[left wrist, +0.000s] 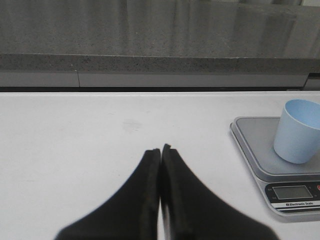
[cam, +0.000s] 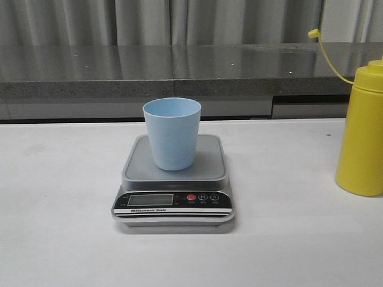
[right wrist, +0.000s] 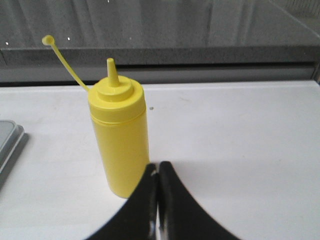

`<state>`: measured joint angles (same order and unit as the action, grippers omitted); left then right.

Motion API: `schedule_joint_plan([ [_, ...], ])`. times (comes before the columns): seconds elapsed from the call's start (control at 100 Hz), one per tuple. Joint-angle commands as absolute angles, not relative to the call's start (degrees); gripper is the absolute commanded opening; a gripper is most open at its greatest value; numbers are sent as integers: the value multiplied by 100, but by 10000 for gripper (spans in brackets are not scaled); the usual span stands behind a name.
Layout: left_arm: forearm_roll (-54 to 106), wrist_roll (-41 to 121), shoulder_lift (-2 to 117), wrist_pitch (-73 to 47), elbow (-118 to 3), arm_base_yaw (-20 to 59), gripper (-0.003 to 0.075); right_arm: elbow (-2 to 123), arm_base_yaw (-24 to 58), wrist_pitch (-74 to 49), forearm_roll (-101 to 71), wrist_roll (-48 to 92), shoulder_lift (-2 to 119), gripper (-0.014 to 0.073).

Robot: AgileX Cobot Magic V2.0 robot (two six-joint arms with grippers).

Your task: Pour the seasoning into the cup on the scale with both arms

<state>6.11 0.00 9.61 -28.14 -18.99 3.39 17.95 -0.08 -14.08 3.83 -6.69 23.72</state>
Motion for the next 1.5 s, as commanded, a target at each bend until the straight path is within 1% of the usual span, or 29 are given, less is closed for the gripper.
schedule_joint_plan([
  [0.0, 647, 0, 1016, -2315, -2045, 325, -20, 2158, -19, -1040, 390, -665, 3022, -49],
  [0.07, 647, 0, 1016, -2315, -2045, 325, -20, 2236, -19, -985, 297, -665, 3431, -4],
  [0.11, 647, 0, 1016, -2315, -2045, 325, -20, 2245, -19, -896, 190, -665, 3660, 46],
  [0.16, 647, 0, 1016, -2315, -2045, 325, -20, 2245, -19, -729, 0, -665, 3908, 122],
  [0.21, 647, 0, 1016, -2315, -2045, 325, -20, 2245, -19, -557, -88, -665, 4153, 226],
  [0.23, 647, 0, 1016, -2315, -2045, 325, -20, 2245, -19, -482, -98, -665, 4248, 255],
  [0.28, 647, 0, 1016, -2315, -2045, 325, -20, 2245, -17, -322, -98, -665, 4444, 377],
  [0.3, 647, 0, 1016, -2315, -2045, 325, -20, 2245, -17, -242, -98, -665, 4519, 407],
  [0.35, 647, 0, 1016, -2315, -2045, 325, -20, 2245, -12, 0, -98, -665, 4705, 519],
  [0.42, 647, 0, 1016, -2315, -2045, 325, -20, 2245, 1, 302, -92, -665, 4948, 615],
  [0.47, 647, 0, 1016, -2315, -2045, 325, -20, 2245, 1, 489, -92, -665, 5106, 646],
  [0.78, 647, 0, 1016, -2315, -2045, 325, -20, 2245, 8, 1265, -92, -665, 5983, 646],
  [0.89, 647, 0, 1016, -2315, -2045, 325, -20, 2239, 229, 1600, -59, -665, 6370, 646],
  [1.05, 647, 0, 1016, -2315, -2045, 325, -20, 2239, 497, 2390, 0, -665, 7042, 646],
  [1.19, 647, 0, 1016, -2315, -2045, 325, -20, 2239, 498, 2886, 0, -665, 7575, 646],
  [1.36, 647, 0, 1016, -2315, -2045, 325, -20, 2239, 498, 3840, 0, -685, 8104, 646],
  [1.49, 647, 0, 1016, -2315, -2045, 325, -20, 2239, 498, 4345, 0, -815, 8539, 646],
])
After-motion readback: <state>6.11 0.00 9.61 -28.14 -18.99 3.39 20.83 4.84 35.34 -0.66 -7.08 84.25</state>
